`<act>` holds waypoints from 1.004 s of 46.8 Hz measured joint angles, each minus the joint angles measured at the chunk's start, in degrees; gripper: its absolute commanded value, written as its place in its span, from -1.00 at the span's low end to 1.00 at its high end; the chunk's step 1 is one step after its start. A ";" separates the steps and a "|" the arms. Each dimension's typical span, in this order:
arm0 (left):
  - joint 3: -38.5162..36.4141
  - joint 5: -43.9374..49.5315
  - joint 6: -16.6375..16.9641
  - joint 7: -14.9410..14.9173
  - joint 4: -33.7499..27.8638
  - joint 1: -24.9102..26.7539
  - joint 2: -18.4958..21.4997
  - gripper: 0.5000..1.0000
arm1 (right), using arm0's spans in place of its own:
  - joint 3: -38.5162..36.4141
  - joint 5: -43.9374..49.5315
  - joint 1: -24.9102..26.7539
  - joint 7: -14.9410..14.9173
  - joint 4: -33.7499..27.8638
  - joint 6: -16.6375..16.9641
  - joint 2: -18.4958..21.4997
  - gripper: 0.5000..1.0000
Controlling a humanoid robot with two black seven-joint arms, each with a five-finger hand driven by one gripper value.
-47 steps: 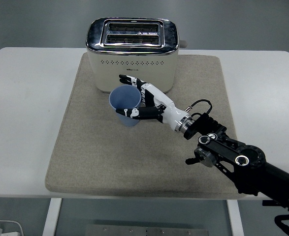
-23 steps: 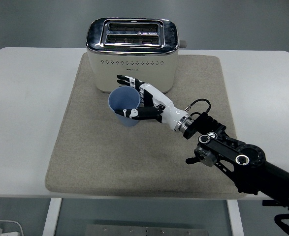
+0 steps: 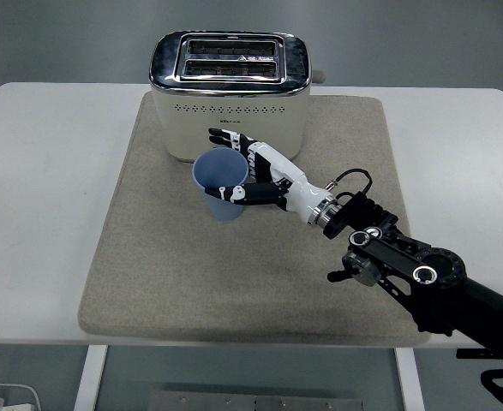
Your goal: Put the water cup in front of the bread machine
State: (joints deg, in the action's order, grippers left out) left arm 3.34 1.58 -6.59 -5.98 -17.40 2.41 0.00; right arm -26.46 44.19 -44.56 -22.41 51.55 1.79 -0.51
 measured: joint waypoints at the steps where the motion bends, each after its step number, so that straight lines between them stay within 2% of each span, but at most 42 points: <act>1: 0.00 0.00 0.00 0.00 0.00 -0.01 0.00 1.00 | 0.00 -0.05 -0.10 0.00 -0.30 0.01 0.04 0.72; 12: 0.00 0.00 0.00 0.01 0.00 0.02 0.00 1.00 | -0.07 -3.14 -0.86 0.00 -1.27 1.18 -0.23 0.71; 47: 0.00 0.00 0.00 0.02 0.00 0.01 0.00 1.00 | -1.75 -3.32 -0.92 0.00 -0.53 2.88 -3.86 0.72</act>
State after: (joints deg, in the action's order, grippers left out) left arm 3.34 1.58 -6.59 -5.96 -17.40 2.42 0.00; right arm -28.21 40.86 -45.47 -22.41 51.02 4.67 -4.37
